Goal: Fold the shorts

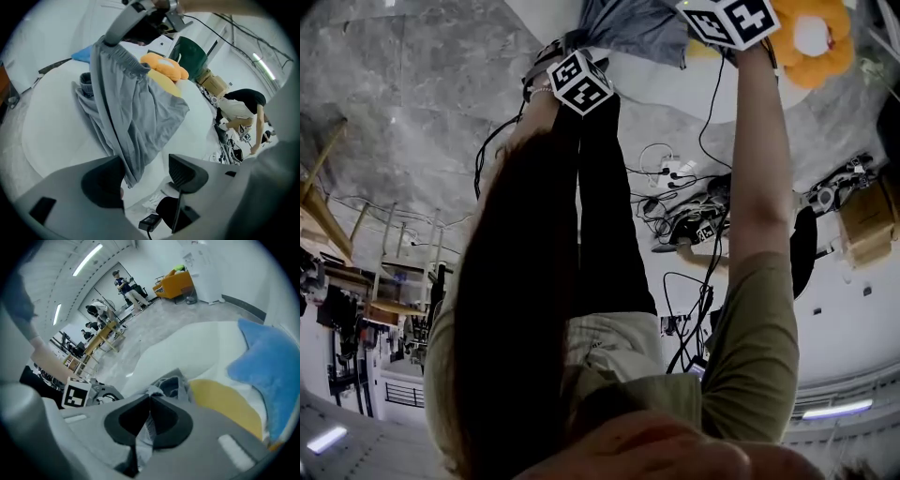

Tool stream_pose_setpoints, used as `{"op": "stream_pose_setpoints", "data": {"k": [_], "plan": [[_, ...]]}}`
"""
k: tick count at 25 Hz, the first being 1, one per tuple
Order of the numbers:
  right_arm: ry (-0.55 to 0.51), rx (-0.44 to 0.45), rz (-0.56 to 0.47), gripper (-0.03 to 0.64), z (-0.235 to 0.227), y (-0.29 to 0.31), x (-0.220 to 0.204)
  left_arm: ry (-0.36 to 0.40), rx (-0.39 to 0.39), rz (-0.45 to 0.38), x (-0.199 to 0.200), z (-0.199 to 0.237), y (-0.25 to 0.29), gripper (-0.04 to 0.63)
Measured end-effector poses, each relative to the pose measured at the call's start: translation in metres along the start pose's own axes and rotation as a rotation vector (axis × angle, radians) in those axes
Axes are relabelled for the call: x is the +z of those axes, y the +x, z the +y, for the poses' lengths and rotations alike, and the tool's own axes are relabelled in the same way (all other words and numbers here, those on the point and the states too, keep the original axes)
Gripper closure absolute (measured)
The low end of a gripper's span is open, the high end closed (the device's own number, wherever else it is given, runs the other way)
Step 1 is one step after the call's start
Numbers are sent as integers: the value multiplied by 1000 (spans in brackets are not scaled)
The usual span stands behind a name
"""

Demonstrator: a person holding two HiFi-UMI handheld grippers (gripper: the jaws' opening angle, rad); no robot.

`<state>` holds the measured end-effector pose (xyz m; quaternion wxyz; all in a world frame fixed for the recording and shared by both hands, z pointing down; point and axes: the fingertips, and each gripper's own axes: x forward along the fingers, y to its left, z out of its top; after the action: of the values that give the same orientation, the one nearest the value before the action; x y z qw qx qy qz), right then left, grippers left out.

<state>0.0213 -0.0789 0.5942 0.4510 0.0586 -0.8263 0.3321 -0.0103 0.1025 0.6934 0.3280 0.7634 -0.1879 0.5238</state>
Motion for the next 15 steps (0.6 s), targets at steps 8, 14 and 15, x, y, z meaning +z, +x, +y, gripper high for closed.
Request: {"op": "stream_pose_setpoints", "data": {"k": [8, 14, 15], "plan": [[-37, -80, -7, 571, -31, -6, 15, -80, 28, -60, 16, 25, -21, 301], [-51, -159, -17, 399, -54, -21, 12, -30, 45, -170, 71, 56, -51, 299], [-50, -170, -4, 399, -57, -23, 3, -8, 56, -185, 84, 63, -54, 299]]}}
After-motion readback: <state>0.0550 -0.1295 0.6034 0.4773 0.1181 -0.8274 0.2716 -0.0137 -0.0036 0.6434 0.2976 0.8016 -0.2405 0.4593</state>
